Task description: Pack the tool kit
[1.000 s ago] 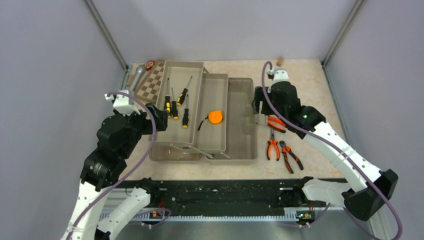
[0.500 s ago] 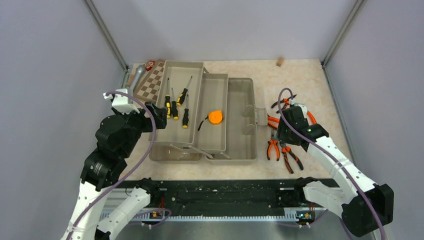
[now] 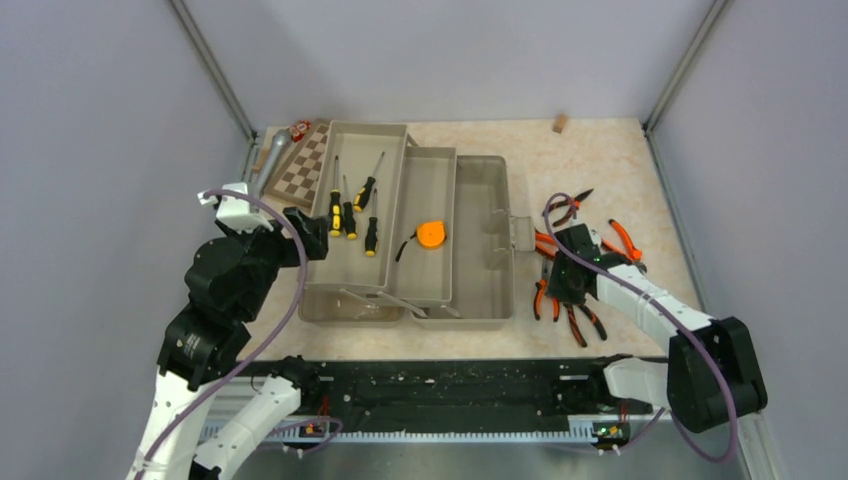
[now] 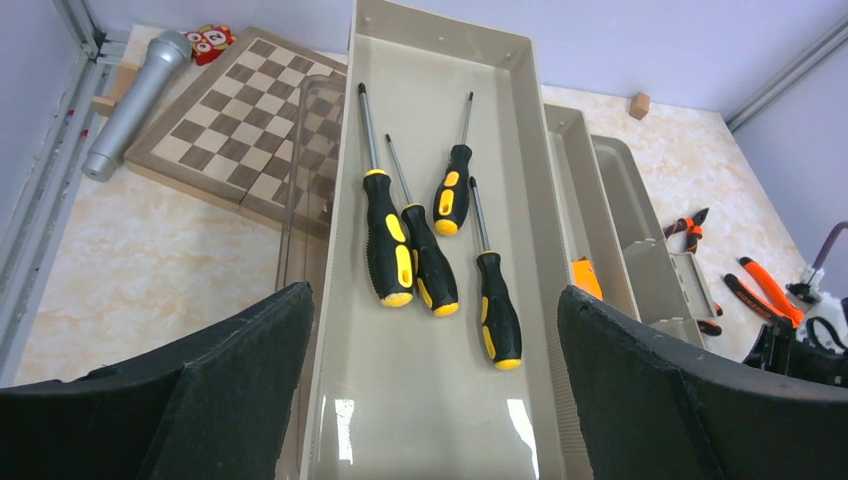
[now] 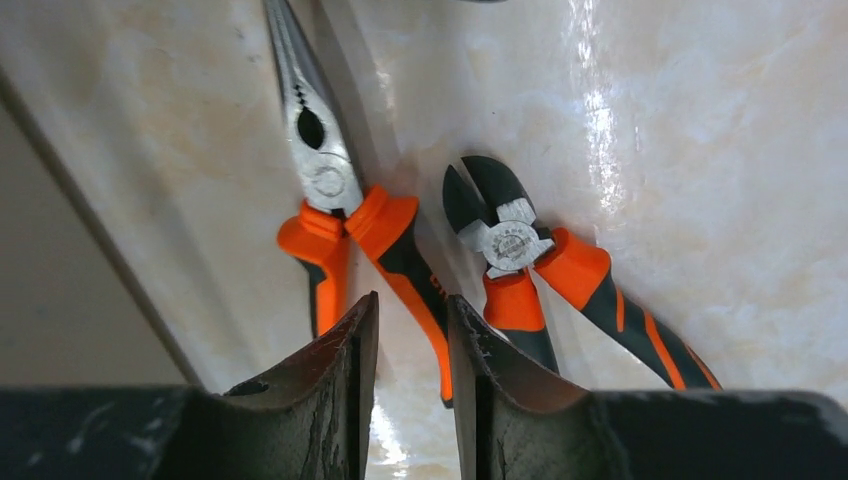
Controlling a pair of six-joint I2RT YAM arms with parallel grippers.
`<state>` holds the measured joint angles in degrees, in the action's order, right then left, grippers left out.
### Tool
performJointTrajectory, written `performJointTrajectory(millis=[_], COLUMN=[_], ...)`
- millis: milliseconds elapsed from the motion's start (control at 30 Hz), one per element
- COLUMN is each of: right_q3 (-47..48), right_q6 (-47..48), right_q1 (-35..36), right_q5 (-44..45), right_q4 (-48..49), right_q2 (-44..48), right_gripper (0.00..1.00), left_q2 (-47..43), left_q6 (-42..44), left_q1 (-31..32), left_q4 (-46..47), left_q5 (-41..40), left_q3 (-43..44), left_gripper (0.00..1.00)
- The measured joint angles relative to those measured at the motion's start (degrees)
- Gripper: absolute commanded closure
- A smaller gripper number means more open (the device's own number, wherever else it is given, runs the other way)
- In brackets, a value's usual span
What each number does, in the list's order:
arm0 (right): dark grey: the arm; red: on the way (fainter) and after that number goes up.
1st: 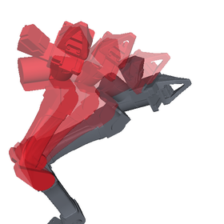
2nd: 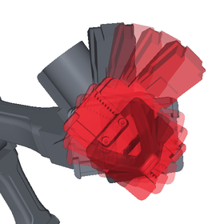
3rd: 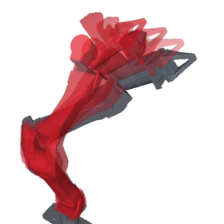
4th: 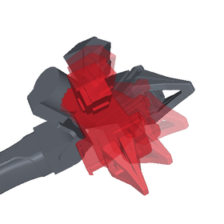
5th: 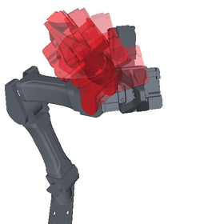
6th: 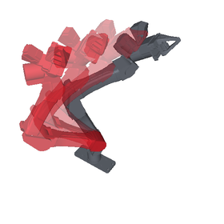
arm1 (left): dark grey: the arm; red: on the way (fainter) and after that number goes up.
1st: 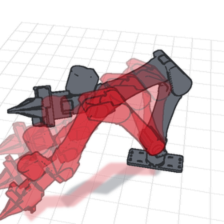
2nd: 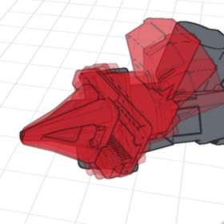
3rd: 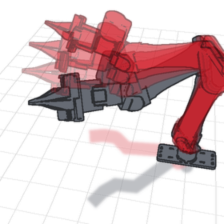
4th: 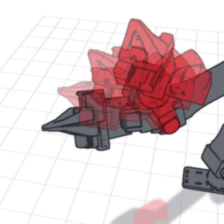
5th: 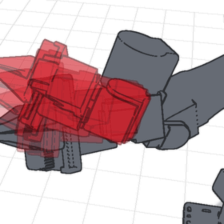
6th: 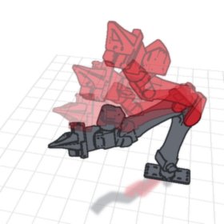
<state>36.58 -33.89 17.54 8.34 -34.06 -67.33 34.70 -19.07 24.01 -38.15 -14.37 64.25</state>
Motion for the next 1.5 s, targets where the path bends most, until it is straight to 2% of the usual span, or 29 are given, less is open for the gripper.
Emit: performJointTrajectory(millis=[267,467,567,800,1100,1233,1500], right_q3=[-3.15,-3.06,-3.06,-1.44,11.41,15.76,23.61], right_q6=[-0.68,0.07,0.39,3.15,7.21,7.39,6.95], right_q1=[-0.35,-0.37,-0.48,-0.48,-0.20,3.72,21.46], right_q5=[-0.22,-0.76,-1.09,0.31,3.80,5.22,10.47], right_q4=[4.17,7.02,7.80,0.50,-7.02,-8.81,-10.19], right_q2=[-3.74,-4.72,-4.59,2.45,11.50,12.07,6.67], right_gripper=[0.72,0.94,1.00,1.00,1.00,1.00,1.00], left_q2=[-0.59,-0.59,-0.59,-0.59,-0.55,-0.55,-0.55], left_q6=[0.70,0.85,0.87,1.09,1.27,1.27,1.31], left_q1=[0.00,0.00,0.00,0.00,0.00,0.00,0.00], left_q4=[-0.02,-0.02,-0.02,0.00,0.04,0.07,0.11], left_q5=[-1.22,-1.60,-1.60,-1.62,-1.64,-1.66,-2.01], left_q3=[0.00,0.00,0.00,0.00,0.00,0.00,0.00], left_gripper=[0.03,0.04,0.03,0.04,0.03,0.03,0.03])
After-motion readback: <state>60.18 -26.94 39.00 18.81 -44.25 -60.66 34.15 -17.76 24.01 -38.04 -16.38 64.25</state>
